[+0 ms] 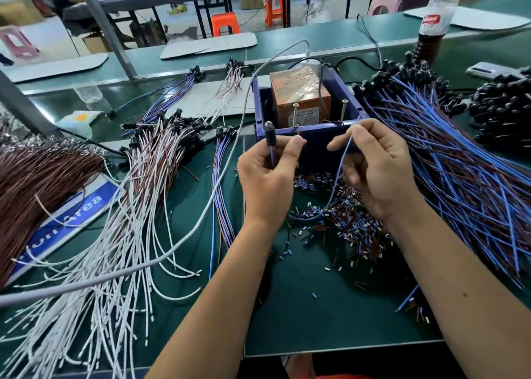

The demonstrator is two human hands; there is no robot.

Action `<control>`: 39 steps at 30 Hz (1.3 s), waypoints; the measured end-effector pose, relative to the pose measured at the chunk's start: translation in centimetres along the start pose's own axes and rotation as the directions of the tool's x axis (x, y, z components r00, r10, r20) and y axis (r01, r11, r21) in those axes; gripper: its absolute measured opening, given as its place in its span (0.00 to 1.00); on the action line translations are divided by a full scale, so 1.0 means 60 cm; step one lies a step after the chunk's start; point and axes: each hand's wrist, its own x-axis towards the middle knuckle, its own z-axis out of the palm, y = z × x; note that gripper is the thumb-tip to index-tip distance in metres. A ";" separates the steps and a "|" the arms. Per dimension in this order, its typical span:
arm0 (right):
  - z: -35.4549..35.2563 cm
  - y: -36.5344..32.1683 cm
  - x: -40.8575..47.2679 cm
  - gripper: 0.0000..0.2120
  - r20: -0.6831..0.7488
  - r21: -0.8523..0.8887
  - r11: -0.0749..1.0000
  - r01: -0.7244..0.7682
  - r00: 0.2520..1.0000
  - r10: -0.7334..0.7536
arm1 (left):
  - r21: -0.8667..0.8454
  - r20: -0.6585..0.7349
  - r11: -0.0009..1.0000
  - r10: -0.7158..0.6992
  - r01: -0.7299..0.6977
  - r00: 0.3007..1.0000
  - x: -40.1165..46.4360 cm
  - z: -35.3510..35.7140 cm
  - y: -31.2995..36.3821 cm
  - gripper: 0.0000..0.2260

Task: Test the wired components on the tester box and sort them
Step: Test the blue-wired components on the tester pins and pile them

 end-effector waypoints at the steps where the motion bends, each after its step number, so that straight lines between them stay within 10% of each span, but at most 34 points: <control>1: -0.001 0.001 0.000 0.10 -0.017 -0.015 1.000 0.008 1.000 -0.008 | 0.018 -0.055 1.000 0.017 -0.016 0.998 0.000 0.000 0.000 0.06; 17: 0.000 0.018 -0.005 0.11 -0.224 -0.502 0.853 0.143 0.931 -0.288 | 0.109 -0.206 0.994 0.044 -0.021 0.978 0.004 0.002 0.002 0.04; 39: 0.003 0.007 -0.010 0.09 -0.250 -0.528 0.832 0.169 0.906 -0.343 | 0.184 -0.290 0.966 0.230 -0.181 0.929 -0.012 0.012 0.023 0.05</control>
